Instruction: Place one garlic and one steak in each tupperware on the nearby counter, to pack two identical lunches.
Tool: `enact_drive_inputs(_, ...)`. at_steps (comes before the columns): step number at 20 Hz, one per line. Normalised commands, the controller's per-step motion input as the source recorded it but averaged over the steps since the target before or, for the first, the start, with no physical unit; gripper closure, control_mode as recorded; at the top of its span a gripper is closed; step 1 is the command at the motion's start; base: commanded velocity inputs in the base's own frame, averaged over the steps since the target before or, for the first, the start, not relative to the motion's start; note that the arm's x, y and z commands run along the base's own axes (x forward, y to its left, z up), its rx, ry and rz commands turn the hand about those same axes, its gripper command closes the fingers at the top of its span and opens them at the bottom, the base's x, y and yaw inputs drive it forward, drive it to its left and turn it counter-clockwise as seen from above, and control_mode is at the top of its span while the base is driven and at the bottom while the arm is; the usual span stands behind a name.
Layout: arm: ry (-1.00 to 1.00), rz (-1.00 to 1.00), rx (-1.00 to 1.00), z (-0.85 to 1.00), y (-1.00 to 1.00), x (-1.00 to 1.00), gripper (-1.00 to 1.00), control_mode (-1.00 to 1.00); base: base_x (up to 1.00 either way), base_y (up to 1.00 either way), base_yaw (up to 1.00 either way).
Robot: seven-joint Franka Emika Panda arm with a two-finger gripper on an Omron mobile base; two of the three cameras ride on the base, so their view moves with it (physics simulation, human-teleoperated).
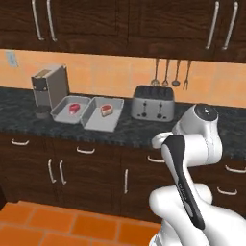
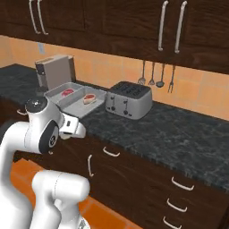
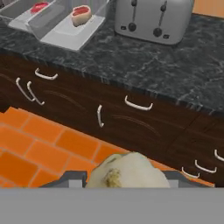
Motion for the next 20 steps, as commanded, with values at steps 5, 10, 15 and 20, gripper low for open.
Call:
enact_drive_inputs(5,0.0,0.0,0.0,0.0,0.0,0.0,1.0,1.0,0.79,1.0,-0.23)
enact_drive_inputs(10,0.0,0.0,0.0,0.0,0.0,0.0,1.0,1.0,0.88,1.0,-0.35)
enact_drive_inputs(15,0.0,0.0,0.0,0.0,0.0,0.0,1.0,1.0,0.85,0.74,-0.34)
enact_drive_inputs(20,0.0,0.0,0.0,0.0,0.0,0.0,1.0,1.0,0.33,0.11,-0.33)
